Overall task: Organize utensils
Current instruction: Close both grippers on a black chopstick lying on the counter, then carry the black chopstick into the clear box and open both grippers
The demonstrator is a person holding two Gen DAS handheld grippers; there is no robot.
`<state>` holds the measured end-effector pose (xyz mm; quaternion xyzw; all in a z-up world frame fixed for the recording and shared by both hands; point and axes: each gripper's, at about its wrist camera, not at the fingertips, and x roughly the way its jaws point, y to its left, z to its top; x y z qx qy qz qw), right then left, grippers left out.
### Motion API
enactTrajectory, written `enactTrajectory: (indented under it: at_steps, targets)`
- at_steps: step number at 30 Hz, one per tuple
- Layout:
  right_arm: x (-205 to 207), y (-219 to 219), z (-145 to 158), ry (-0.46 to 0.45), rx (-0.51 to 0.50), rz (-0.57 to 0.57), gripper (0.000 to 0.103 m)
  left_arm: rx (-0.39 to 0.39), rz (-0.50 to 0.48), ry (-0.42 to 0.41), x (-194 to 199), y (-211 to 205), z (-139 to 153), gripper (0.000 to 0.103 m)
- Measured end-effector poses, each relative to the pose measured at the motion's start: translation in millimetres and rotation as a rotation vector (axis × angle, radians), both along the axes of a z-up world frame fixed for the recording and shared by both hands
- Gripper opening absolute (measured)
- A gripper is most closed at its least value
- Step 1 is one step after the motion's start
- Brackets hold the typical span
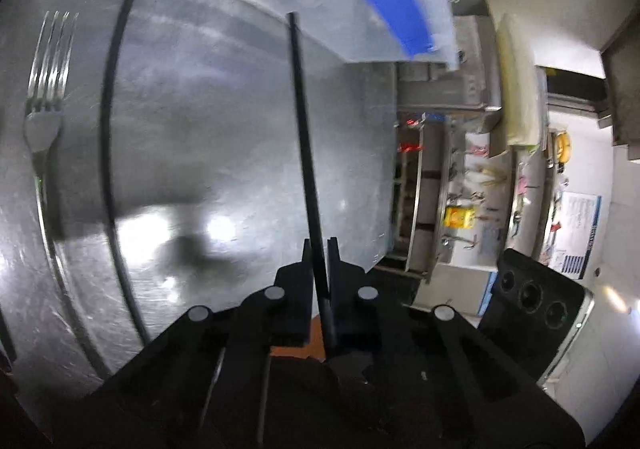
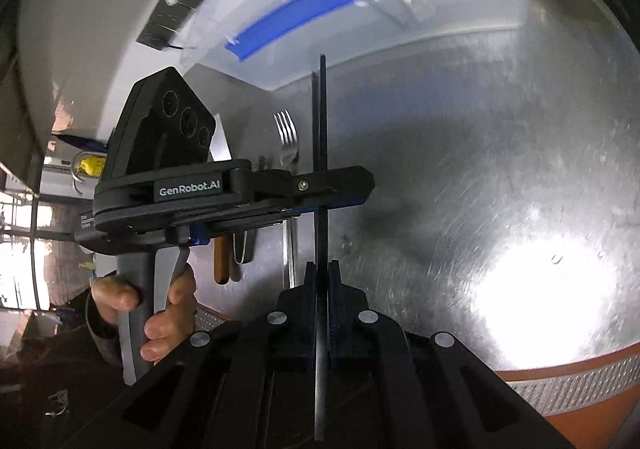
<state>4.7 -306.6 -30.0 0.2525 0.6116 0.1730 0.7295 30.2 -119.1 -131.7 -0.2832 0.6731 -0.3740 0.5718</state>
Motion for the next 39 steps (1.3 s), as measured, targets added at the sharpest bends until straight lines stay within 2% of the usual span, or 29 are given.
enactTrajectory:
  at_steps: [3,8,10,12,14,17,19,22,25,29,31,33,35,36,37,39]
  targets:
    - [1,-8,22,-0.057,-0.004,0.022,0.006,-0.035,0.015,-0.065,3,-4,31,0.004]
    - [29,-21,94,-0.28,-0.064,0.063,0.006,-0.093,0.026,-0.289,40,-8,118,0.004]
    - [60,-25,120,-0.373,-0.105,0.08,0.005,-0.085,0.038,-0.395,70,-11,151,0.004]
    - [99,-27,135,-0.429,-0.131,0.096,0.001,-0.048,0.055,-0.483,103,-15,176,0.004]
    - [150,-30,140,-0.445,-0.159,0.101,0.001,0.018,0.081,-0.519,151,-16,188,0.004]
    - [222,-32,123,-0.364,-0.155,0.114,0.001,0.116,0.075,-0.489,208,-28,177,0.005]
    - [252,-30,104,-0.302,-0.153,0.136,0.001,0.139,0.06,-0.374,248,-36,143,0.005]
    - [287,-27,63,-0.198,-0.155,0.172,0.001,0.179,0.05,-0.227,281,-42,84,0.005]
    - [308,-26,24,-0.102,-0.181,0.175,0.001,0.232,0.05,-0.142,292,-47,36,0.005]
    - [321,-26,-20,0.016,-0.206,0.192,0.003,0.326,0.046,-0.087,293,-53,0,0.005]
    - [319,-27,-31,0.059,-0.187,0.199,0.006,0.413,0.039,-0.083,294,-53,-10,0.005]
    - [309,-34,-20,0.025,-0.17,0.165,0.021,0.48,0.008,-0.094,294,-56,-10,0.017]
    - [294,-40,7,-0.048,-0.152,0.147,0.029,0.457,-0.022,-0.127,289,-56,2,0.06]
    - [280,-42,26,-0.101,-0.128,0.147,0.029,0.438,-0.02,-0.169,283,-52,15,0.063]
    - [255,-43,53,-0.188,-0.114,0.159,0.03,0.422,-0.018,-0.253,274,-48,38,0.063]
    - [206,-35,92,-0.32,-0.11,0.19,0.048,0.399,0.007,-0.39,258,-36,79,0.063]
